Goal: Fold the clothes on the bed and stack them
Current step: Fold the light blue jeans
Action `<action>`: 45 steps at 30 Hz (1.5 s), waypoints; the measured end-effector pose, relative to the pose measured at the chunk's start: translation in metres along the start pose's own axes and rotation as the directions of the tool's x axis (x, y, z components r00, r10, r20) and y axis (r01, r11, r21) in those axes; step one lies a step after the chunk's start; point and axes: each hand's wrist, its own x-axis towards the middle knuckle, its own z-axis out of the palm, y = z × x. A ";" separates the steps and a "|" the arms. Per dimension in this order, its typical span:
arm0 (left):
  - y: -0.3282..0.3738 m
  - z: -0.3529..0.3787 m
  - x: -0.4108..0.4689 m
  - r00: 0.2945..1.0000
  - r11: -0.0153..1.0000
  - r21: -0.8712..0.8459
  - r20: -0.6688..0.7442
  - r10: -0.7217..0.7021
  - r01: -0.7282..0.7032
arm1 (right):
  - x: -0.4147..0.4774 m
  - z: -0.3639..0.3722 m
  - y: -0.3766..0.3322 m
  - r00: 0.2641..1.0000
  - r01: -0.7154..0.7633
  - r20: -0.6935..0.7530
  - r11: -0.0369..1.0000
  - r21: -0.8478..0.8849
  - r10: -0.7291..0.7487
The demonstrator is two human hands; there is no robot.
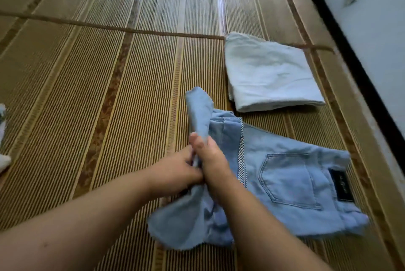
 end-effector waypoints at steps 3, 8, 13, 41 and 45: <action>0.042 0.042 0.001 0.996 0.988 0.140 0.070 0.056 -0.065 | -0.019 -0.051 -0.041 0.992 -0.084 -0.101 0.996 -0.019 0.081; 0.079 0.109 0.010 0.957 0.969 0.022 0.164 0.240 -0.246 | -0.056 -0.166 -0.069 0.969 -0.118 -0.199 0.980 0.162 0.149; 0.085 0.151 0.058 0.926 0.832 0.470 -0.071 0.370 -0.296 | -0.089 -0.279 -0.055 0.974 -0.073 -0.175 0.931 0.357 0.143; -0.014 0.228 0.191 0.907 0.748 0.584 -0.417 -0.057 0.315 | 0.002 -0.400 0.116 0.934 -0.331 -0.354 0.503 -0.798 0.054; -0.016 0.222 0.169 0.700 0.932 0.001 -0.660 -0.271 0.362 | -0.031 -0.380 0.123 0.827 -0.413 -0.561 0.702 -0.580 0.024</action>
